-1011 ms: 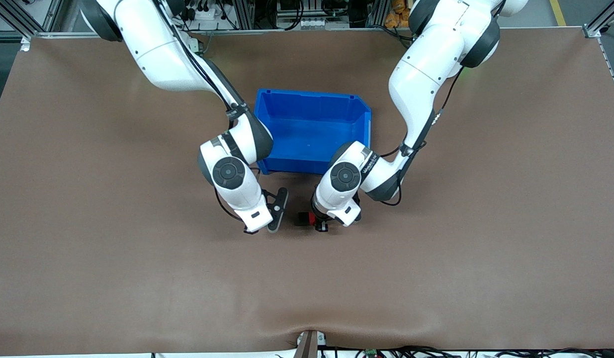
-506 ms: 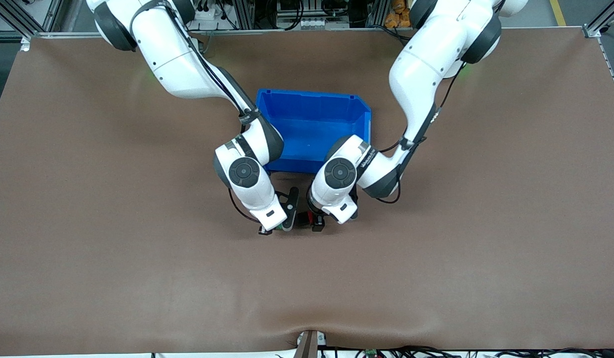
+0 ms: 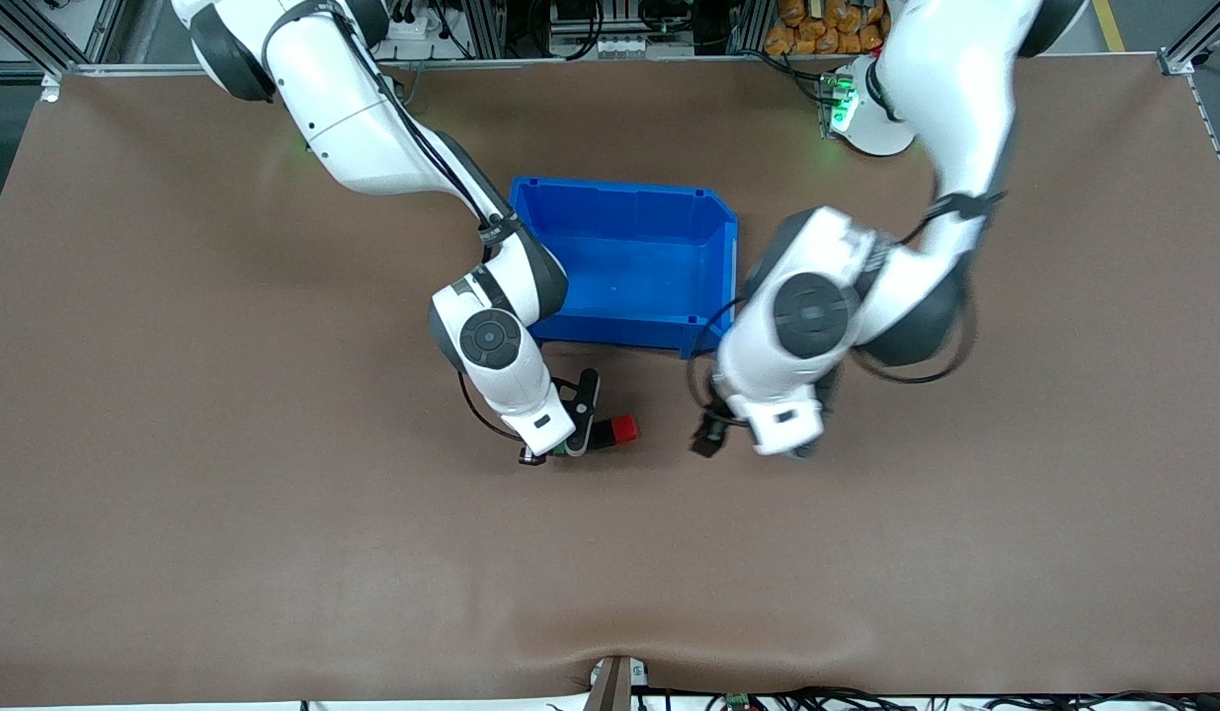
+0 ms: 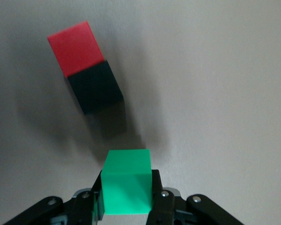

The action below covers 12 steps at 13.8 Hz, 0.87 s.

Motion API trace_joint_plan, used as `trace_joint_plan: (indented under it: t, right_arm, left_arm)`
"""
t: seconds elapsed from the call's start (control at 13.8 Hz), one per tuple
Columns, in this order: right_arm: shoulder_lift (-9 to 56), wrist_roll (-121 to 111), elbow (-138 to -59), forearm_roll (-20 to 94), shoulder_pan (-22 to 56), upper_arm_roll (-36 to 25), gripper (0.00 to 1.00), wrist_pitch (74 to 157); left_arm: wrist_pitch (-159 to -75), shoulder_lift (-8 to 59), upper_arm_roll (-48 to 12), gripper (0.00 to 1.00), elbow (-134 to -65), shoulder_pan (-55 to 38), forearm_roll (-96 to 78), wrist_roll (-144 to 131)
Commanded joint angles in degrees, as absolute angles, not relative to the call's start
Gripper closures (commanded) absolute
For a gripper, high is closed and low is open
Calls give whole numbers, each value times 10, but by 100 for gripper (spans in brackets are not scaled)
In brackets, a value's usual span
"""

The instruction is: Attach green and red cubes to black cube

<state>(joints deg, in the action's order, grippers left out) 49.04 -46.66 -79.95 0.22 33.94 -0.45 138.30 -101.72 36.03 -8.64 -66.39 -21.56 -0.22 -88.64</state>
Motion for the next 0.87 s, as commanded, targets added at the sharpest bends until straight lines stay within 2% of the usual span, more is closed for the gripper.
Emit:
trace_joint_plan:
  t: [0.0,0.58,0.65,0.72,0.79]
  right_arm:
    - [518,-472,-778,-1,356,-10,100,1423]
    - [533,-472,-766,-34,380,-12,100,1417]
    - [536,-472,-766,-34,381,-12,90,1417]
    - [540,-469,-767,-34,381,-12,17,1420]
    - [541,-467,-769,-33,381,-12,0,1422]
  left_arm:
    - [-964,288,-87,0,-688,-159,-7,-740]
    - [-856,147,-87,0,-692,-22,2,-415]
    - [-841,133,-87,0,-695,-8,2,-389]
    - [-834,123,-87,0,-696,5,2,-367]
    - [-830,109,-88,0,-702,23,2,-339]
